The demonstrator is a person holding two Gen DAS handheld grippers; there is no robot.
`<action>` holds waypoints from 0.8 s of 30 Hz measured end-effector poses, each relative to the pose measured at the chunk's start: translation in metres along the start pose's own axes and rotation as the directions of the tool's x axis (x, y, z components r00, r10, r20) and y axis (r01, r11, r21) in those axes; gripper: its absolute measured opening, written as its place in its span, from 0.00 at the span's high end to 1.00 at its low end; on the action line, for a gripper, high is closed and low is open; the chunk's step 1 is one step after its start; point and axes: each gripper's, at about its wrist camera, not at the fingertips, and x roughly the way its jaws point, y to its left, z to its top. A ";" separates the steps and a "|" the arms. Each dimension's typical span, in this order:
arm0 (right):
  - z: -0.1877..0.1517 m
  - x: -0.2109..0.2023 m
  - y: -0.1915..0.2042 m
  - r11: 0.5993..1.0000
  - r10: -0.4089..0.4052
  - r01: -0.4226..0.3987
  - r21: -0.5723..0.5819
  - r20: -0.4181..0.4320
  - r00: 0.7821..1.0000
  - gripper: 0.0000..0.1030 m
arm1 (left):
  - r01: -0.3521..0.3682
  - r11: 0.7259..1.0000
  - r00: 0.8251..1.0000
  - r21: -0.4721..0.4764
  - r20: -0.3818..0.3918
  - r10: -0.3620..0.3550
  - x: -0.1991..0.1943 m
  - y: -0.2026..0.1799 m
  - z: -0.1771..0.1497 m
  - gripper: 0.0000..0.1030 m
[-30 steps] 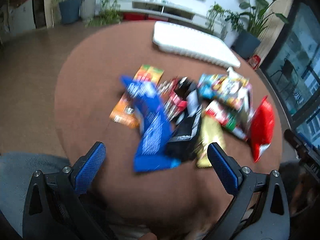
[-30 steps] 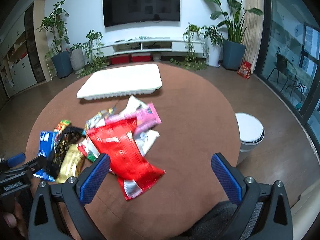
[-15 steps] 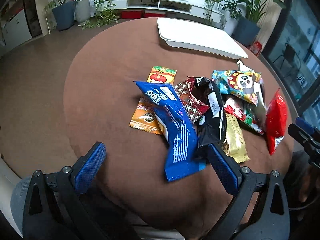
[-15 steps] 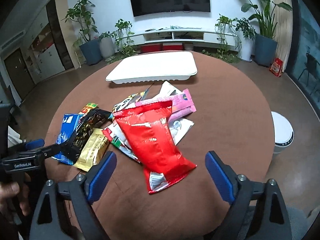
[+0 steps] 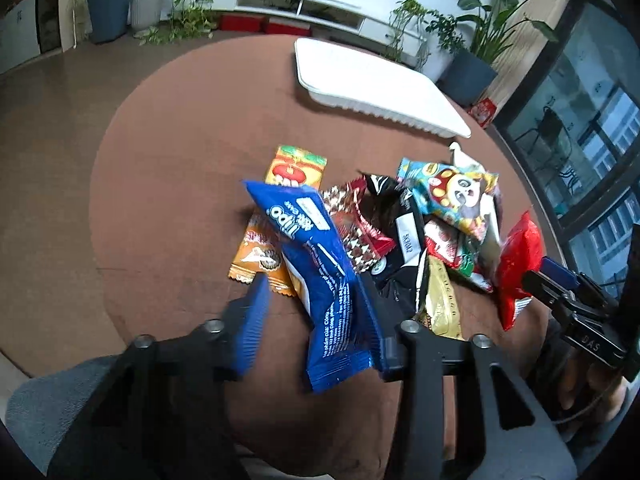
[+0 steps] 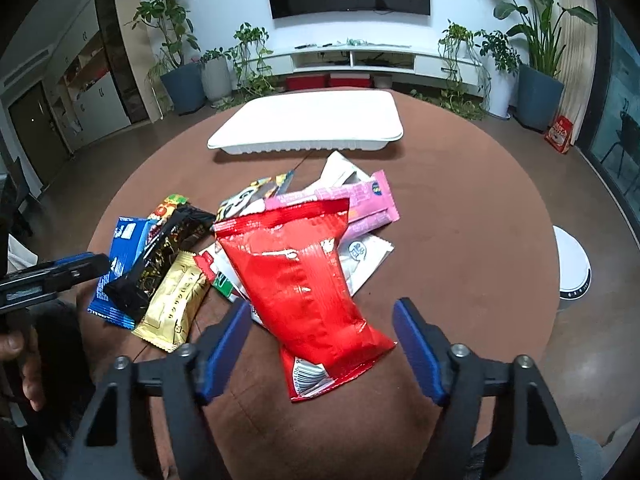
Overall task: Organize snacks
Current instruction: 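Grasp the blue Tipo packet with the left gripper while the right gripper grasps the red chip bag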
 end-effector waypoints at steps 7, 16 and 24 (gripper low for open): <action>-0.001 0.001 0.000 1.000 -0.001 0.001 -0.001 -0.004 1.000 0.32 | -0.030 0.999 0.999 0.033 -0.034 0.031 0.008 -0.009 0.006 0.60; -0.001 -0.001 -0.002 1.000 -0.013 0.013 0.007 -0.004 1.000 0.28 | -0.066 0.995 0.994 0.077 -0.079 0.073 0.029 -0.021 0.016 0.58; 0.000 -0.001 -0.003 1.000 -0.021 0.021 0.010 -0.001 1.000 0.27 | -0.013 0.997 0.998 0.075 -0.066 0.018 0.038 -0.017 0.015 0.68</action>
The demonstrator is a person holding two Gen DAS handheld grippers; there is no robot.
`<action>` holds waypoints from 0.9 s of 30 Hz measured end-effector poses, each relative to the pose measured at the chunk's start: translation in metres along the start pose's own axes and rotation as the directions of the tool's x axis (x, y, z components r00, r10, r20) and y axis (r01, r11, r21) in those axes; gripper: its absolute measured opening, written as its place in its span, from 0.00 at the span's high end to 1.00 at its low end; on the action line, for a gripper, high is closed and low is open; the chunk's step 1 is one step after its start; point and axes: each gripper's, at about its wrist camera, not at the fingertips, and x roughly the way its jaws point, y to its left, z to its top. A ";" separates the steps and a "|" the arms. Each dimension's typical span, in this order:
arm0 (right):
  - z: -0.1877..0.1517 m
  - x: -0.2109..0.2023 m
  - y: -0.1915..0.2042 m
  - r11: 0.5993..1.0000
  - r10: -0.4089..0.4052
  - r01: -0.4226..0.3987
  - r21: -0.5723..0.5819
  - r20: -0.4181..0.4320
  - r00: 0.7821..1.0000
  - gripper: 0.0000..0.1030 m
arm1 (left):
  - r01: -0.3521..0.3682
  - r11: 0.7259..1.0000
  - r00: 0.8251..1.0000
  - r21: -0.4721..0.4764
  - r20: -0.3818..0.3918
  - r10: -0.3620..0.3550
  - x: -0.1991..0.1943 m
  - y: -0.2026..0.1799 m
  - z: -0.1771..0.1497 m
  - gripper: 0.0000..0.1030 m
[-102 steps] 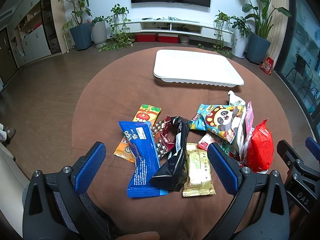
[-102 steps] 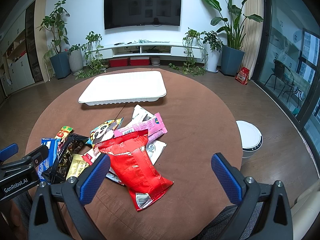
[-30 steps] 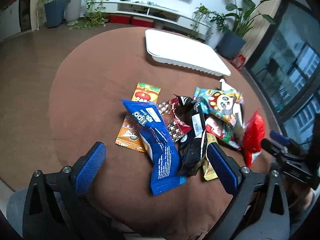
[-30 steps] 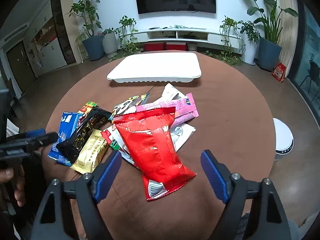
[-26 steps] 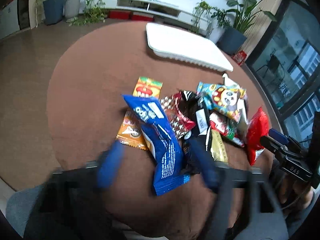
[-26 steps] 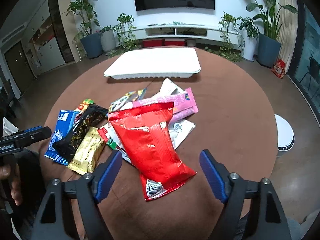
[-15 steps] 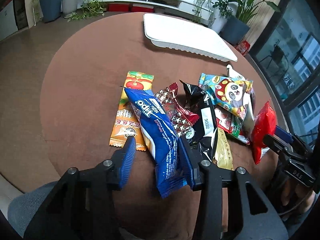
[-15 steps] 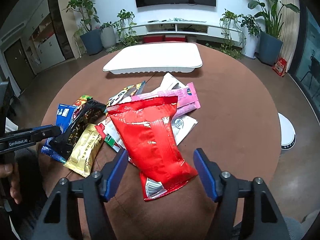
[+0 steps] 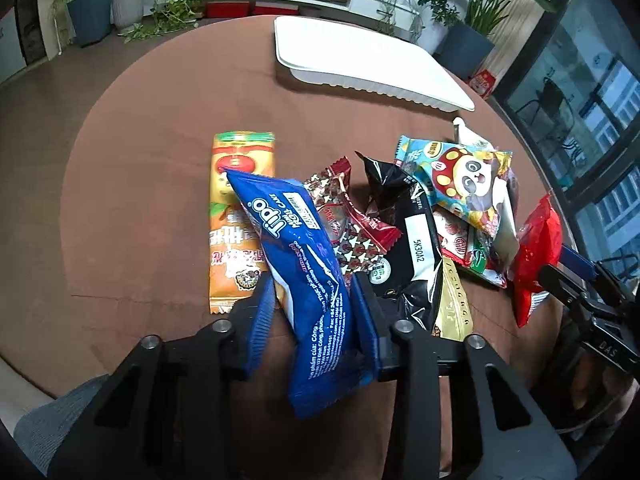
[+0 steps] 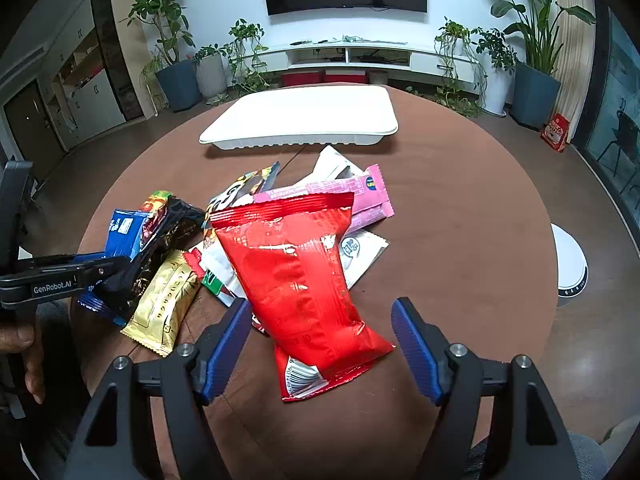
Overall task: Organize snacks
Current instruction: 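Grasp the blue Tipo packet with the left gripper while the right gripper grasps the red chip bag, then carry both packets to the white tray and open both grippers to release them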
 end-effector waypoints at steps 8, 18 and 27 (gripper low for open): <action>0.001 0.003 -0.004 1.000 -0.012 0.012 0.013 -0.002 1.000 0.24 | 0.035 0.999 0.999 0.018 0.014 -0.036 -0.002 0.004 -0.001 0.70; 0.003 0.018 -0.008 0.999 0.044 -0.042 0.033 -0.055 0.998 0.26 | 0.064 0.998 0.998 0.030 0.023 -0.065 -0.011 0.006 -0.008 0.71; 0.002 0.015 -0.007 0.993 0.117 -0.116 0.032 -0.039 0.992 0.61 | 0.088 0.996 0.995 0.031 0.045 -0.090 -0.023 0.010 -0.013 0.72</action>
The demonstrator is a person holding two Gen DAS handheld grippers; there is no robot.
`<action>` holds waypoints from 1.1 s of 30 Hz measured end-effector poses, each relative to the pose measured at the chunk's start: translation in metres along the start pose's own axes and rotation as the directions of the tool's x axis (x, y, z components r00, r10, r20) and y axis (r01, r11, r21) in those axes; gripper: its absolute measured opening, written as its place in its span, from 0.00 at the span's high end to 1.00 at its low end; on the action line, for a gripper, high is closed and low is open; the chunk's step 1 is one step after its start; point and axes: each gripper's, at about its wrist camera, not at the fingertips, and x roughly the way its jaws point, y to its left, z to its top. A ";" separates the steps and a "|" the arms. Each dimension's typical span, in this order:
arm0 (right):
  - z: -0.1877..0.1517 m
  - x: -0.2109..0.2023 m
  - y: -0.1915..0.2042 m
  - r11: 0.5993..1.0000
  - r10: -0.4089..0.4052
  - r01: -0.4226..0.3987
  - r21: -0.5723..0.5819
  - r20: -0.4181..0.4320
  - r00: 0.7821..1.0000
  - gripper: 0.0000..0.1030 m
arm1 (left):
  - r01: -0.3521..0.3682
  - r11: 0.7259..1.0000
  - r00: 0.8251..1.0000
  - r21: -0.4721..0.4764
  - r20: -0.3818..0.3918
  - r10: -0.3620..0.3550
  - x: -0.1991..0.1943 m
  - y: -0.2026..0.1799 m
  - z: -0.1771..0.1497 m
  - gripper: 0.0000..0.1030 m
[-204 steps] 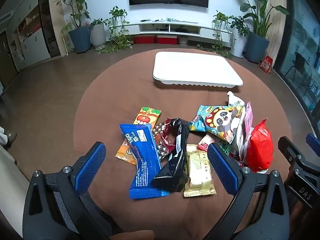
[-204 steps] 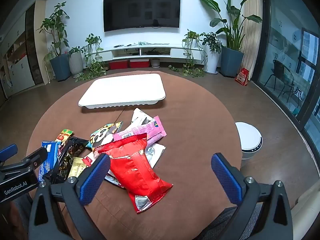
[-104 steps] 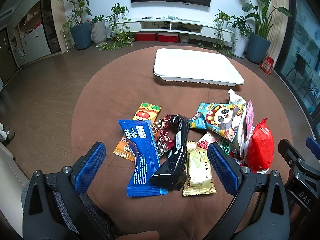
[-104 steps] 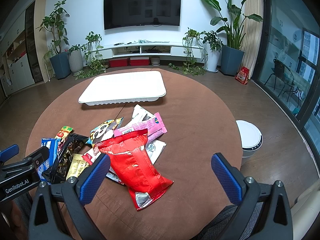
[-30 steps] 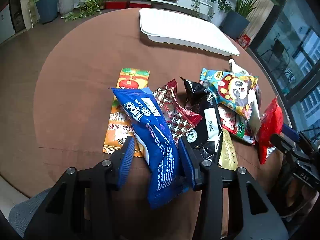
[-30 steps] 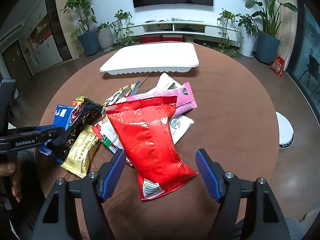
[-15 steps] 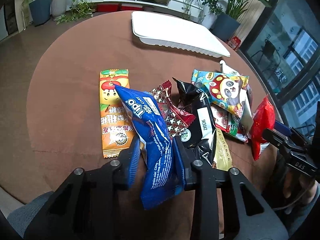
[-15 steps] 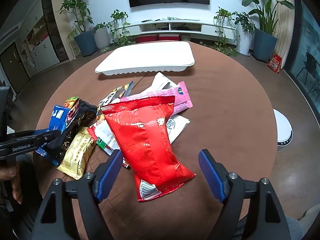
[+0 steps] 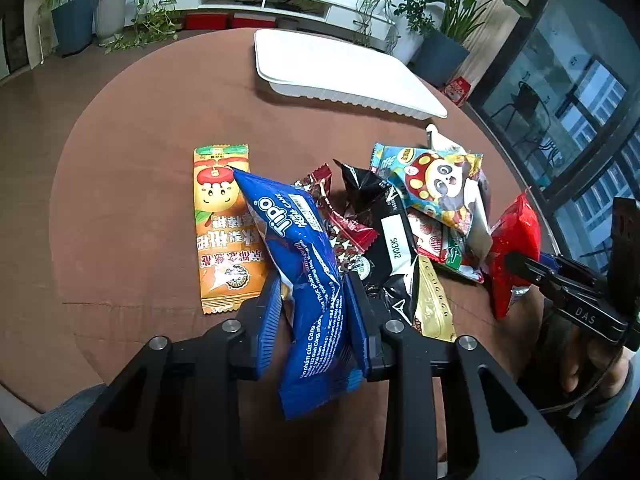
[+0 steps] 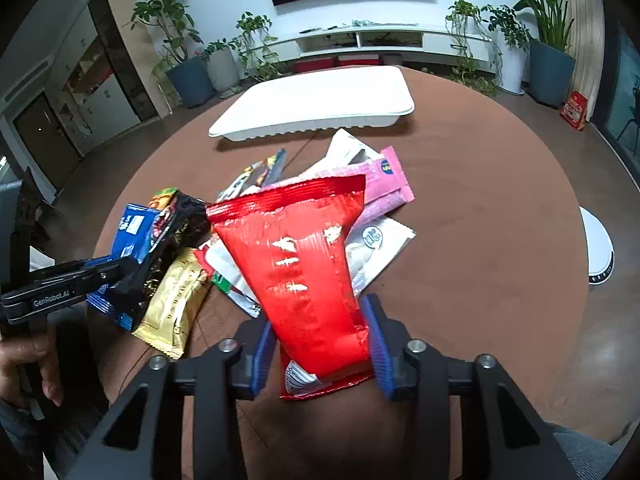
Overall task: Organize snacks
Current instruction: 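Carry both packets to the white tray and open both grippers to release them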
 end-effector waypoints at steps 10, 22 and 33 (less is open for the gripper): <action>0.004 -0.025 -0.001 0.998 0.050 -0.052 0.019 0.091 0.995 0.68 | 0.047 0.999 0.998 -0.003 0.036 -0.047 -0.024 0.001 -0.002 0.72; 0.056 -0.066 -0.016 0.991 0.101 -0.118 0.067 0.216 0.971 0.68 | 0.102 0.991 0.986 0.087 0.125 -0.113 -0.072 -0.019 0.048 0.72; 0.184 -0.032 -0.016 0.985 0.140 -0.161 0.065 0.255 0.957 0.68 | 0.074 0.984 0.986 0.160 0.137 -0.096 -0.044 -0.035 0.187 0.72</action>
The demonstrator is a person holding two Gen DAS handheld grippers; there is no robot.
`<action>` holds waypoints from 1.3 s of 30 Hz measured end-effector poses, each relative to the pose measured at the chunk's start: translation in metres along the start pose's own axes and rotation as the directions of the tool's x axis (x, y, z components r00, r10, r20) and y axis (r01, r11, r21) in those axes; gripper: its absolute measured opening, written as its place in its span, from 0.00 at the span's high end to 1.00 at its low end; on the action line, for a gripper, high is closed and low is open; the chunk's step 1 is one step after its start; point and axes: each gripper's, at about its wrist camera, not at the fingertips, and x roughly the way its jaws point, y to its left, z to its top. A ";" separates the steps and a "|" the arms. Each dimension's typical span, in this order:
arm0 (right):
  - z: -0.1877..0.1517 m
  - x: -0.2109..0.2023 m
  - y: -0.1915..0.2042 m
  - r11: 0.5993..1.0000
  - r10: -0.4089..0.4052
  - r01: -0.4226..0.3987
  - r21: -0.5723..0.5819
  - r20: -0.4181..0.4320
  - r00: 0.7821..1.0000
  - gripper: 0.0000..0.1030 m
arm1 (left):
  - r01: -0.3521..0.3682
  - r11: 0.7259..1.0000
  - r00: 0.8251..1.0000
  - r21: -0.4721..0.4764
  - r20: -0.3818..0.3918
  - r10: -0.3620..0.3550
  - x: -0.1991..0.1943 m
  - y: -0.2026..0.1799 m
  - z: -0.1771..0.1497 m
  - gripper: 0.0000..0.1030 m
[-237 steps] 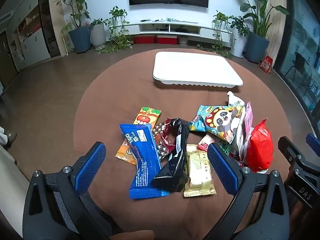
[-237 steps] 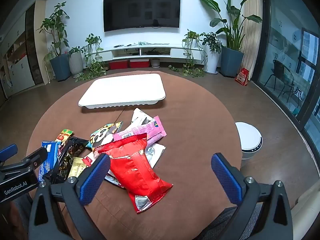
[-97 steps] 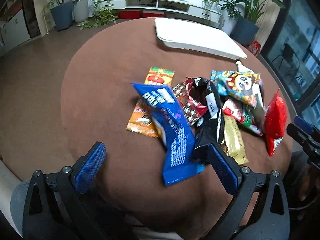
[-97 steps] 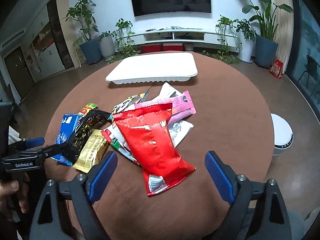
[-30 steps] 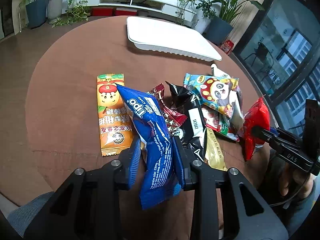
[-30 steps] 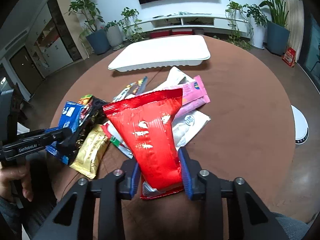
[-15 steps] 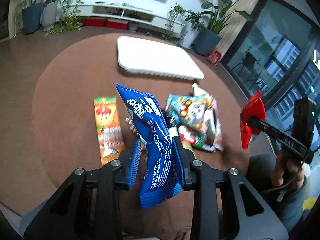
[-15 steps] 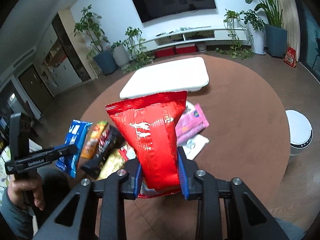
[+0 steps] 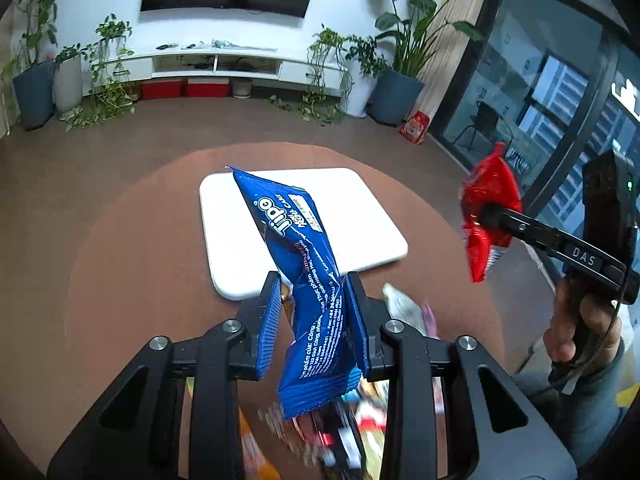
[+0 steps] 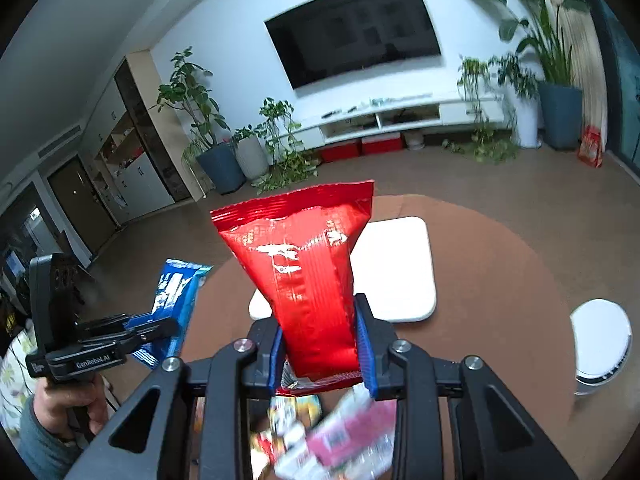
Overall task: Organize snacks
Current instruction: 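Carry both packets to the white tray and open both grippers to release them, then grasp the orange-yellow bar with the left gripper while the right gripper grasps the pink packet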
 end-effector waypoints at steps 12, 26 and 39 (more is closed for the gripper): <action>0.033 0.159 -0.055 0.996 -0.045 0.061 0.062 -0.232 0.972 0.68 | -0.023 0.999 0.986 -0.037 -0.166 0.017 0.132 0.041 0.058 0.72; 0.009 0.196 -0.071 0.990 -0.125 0.137 0.015 -0.324 0.938 0.68 | -0.071 0.996 0.960 -0.054 -0.275 0.053 0.206 0.047 0.030 0.71; 0.001 0.190 -0.066 0.980 -0.191 0.201 -0.007 -0.339 0.921 0.36 | -0.105 0.992 0.962 -0.067 -0.260 0.085 0.219 0.044 0.017 0.31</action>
